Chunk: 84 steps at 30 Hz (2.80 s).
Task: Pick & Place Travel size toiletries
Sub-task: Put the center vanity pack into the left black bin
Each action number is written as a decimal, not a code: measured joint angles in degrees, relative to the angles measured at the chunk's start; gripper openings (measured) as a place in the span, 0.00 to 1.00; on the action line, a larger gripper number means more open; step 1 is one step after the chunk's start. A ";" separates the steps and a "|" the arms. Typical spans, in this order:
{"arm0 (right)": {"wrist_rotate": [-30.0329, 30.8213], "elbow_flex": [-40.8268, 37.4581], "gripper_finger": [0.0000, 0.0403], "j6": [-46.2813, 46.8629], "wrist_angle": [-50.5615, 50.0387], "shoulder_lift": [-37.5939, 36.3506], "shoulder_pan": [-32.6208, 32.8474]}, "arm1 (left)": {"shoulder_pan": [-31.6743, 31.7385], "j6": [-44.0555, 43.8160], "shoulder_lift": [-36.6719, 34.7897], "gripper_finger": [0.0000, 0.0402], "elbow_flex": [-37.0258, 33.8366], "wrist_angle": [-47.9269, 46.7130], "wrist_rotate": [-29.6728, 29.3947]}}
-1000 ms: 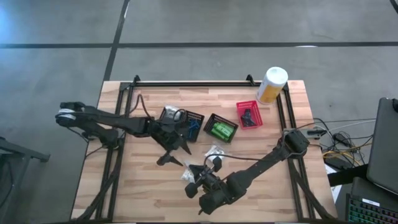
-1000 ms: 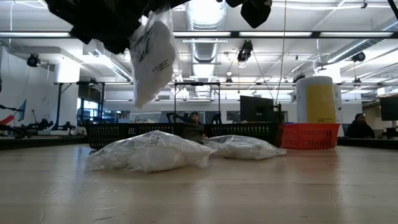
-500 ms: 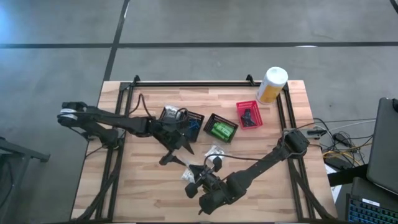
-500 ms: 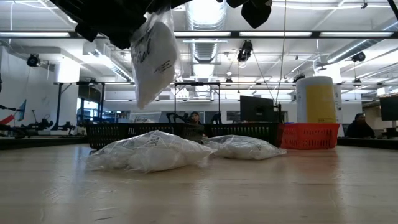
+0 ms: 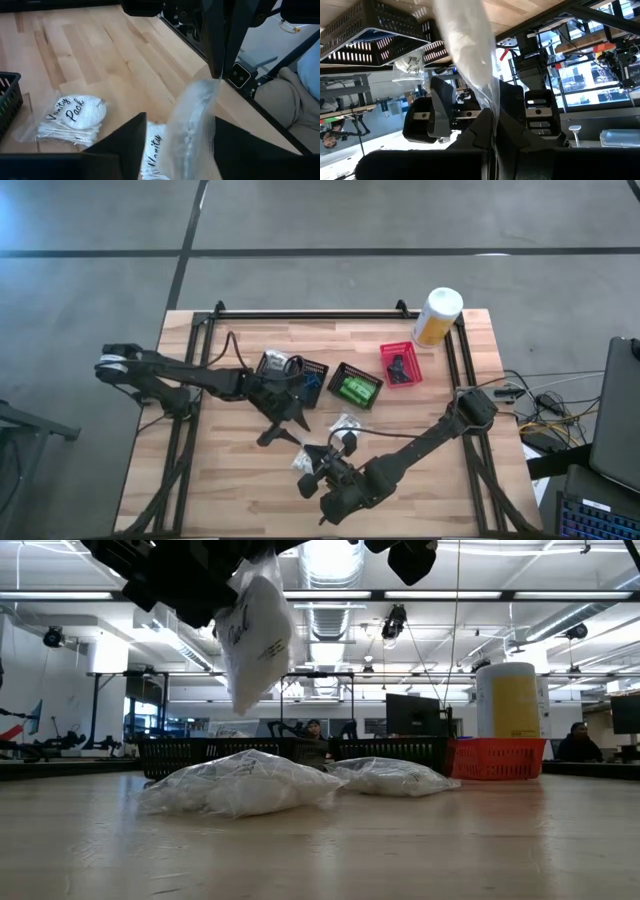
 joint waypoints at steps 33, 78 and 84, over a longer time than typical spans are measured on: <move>1.29 -0.07 0.02 5.88 2.91 0.00 -0.02 | -0.04 1.14 -0.07 0.00 0.00 -0.58 0.83; 9.96 -0.28 0.46 2.21 6.88 -0.09 2.99 | 0.04 1.11 -0.15 0.00 -0.15 -3.64 -0.91; 10.80 -0.31 0.58 3.02 6.95 -0.09 3.04 | 0.51 2.17 -4.33 0.00 -0.12 -10.41 -4.83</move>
